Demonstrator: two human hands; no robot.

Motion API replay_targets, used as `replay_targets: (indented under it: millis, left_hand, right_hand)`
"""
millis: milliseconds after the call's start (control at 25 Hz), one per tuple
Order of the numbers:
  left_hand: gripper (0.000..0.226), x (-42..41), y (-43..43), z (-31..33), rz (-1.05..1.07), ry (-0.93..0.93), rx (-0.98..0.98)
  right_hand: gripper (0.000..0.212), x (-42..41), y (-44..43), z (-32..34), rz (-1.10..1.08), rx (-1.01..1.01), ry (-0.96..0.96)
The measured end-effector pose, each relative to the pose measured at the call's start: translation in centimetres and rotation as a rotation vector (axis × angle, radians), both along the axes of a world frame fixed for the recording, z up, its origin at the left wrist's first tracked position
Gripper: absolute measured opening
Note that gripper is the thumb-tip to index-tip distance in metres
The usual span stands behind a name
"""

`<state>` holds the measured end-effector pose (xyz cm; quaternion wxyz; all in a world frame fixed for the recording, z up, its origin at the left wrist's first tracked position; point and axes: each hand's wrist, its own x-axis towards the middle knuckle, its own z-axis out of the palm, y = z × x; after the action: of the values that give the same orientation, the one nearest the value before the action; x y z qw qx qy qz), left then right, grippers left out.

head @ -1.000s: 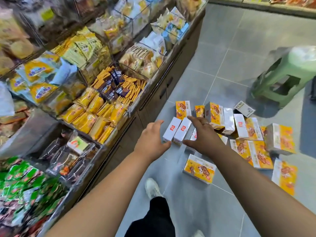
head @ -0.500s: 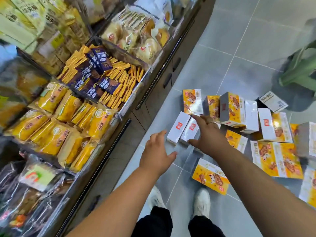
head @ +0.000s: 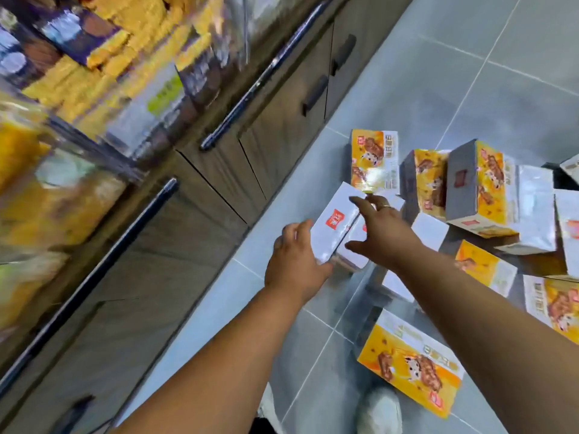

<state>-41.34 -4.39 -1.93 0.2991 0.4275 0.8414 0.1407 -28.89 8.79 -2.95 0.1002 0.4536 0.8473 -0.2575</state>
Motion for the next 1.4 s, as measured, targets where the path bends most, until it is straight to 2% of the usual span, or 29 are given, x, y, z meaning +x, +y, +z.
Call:
replay_targets:
  millis: [320, 440, 560, 680, 880, 1120, 1240, 1400]
  left_hand:
    - [0.094, 0.4, 3.4, -17.7, -0.042, 0.132, -0.091]
    - [0.104, 0.4, 4.9, -21.7, -0.057, 0.175, -0.181]
    - [0.104, 0.0, 5.3, -23.6, -0.078, 0.185, -0.21]
    - [0.102, -2.2, 5.6, -23.9, -0.104, 0.19, -0.216]
    - [0.106, -8.2, 4.8, -23.7, -0.166, 0.162, -0.238]
    - [0.106, -10.6, 3.8, -24.0, -0.17, 0.121, -0.288]
    - [0.1, -11.7, 3.7, -21.5, -0.215, 0.153, -0.249]
    - [0.099, -13.0, 3.4, -13.7, -0.236, 0.202, -0.235]
  right_hand:
    - [0.092, -1.5, 6.5, -15.1, 0.131, 0.116, -0.09]
    - [0.1, -2.4, 8.4, -18.4, 0.182, 0.123, -0.11]
    - [0.108, -2.7, 9.1, -20.2, 0.263, 0.11, -0.133]
    - [0.109, -3.1, 9.3, -21.0, 0.39, 0.174, -0.228]
    - [0.095, -4.5, 9.5, -22.2, 0.421, 0.293, -0.207]
    - [0.09, -5.9, 8.8, -22.9, 0.372, 0.146, -0.116]
    - [0.089, -5.7, 8.4, -20.9, 0.366, 0.159, -0.084]
    - [0.093, -5.4, 6.9, -13.7, 0.317, 0.14, -0.017]
